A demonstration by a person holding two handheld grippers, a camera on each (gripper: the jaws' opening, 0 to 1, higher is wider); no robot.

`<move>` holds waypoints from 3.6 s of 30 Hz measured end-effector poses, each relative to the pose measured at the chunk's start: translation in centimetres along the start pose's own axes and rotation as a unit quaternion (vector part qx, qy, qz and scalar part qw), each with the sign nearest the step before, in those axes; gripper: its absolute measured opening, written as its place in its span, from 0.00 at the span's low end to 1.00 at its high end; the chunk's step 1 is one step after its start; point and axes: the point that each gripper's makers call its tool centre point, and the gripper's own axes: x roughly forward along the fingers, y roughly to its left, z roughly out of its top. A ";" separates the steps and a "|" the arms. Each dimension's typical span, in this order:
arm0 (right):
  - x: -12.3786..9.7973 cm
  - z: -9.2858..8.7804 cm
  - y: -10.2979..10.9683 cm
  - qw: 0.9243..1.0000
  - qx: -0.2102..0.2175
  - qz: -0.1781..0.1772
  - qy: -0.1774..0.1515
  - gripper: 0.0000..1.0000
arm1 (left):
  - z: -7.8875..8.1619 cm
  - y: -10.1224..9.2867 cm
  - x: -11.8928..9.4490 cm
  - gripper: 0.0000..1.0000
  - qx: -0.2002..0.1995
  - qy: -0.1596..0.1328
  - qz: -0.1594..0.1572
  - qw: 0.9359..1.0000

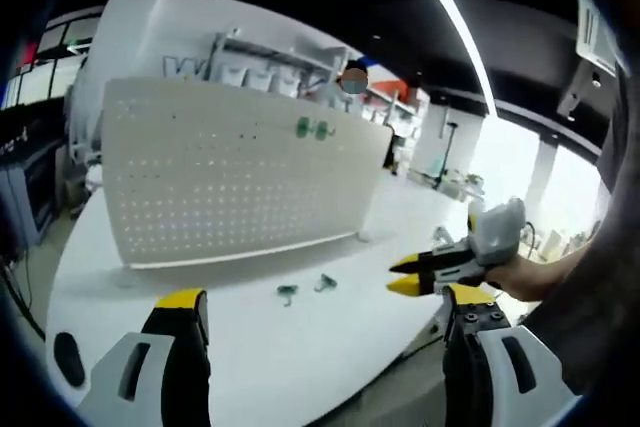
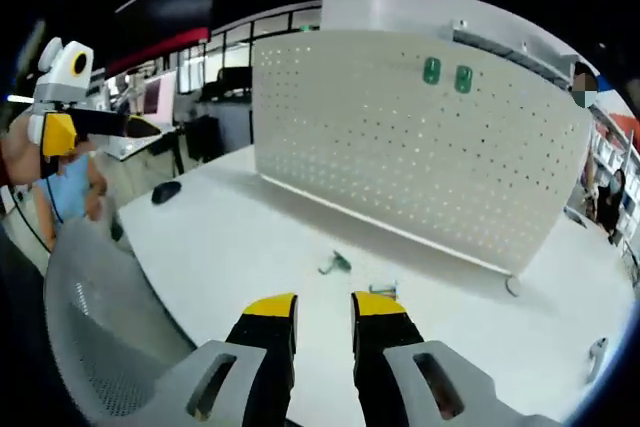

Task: Insert the hook assembly into the mounting plate slot until the hook locks in place.

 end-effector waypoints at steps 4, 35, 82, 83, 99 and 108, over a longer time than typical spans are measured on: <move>1.1 -1.0 -0.3 1.000 0.005 0.006 0.016 0.20 | 0.1 0.4 0.0 0.99 -0.002 -0.001 0.003 1.000; 13.8 -6.4 -9.4 0.989 -0.038 0.019 0.145 0.20 | -0.4 3.9 -0.5 0.98 -0.037 0.005 0.059 0.998; 15.2 -5.8 -11.2 0.985 -0.008 -0.003 0.173 0.00 | 0.1 4.5 -1.1 1.00 -0.043 -0.012 0.059 0.997; 15.1 -5.7 -11.1 0.985 -0.008 -0.002 0.173 0.00 | 0.1 4.4 -1.3 1.00 -0.042 -0.013 0.058 0.997; 13.0 -0.1 -9.6 0.992 -0.036 0.003 0.118 0.00 | 0.1 3.1 -1.5 1.00 -0.023 -0.012 0.041 0.999; 9.9 4.7 -7.6 0.999 -0.021 0.022 0.044 0.00 | -0.2 2.7 -1.5 1.00 -0.026 -0.009 0.026 0.999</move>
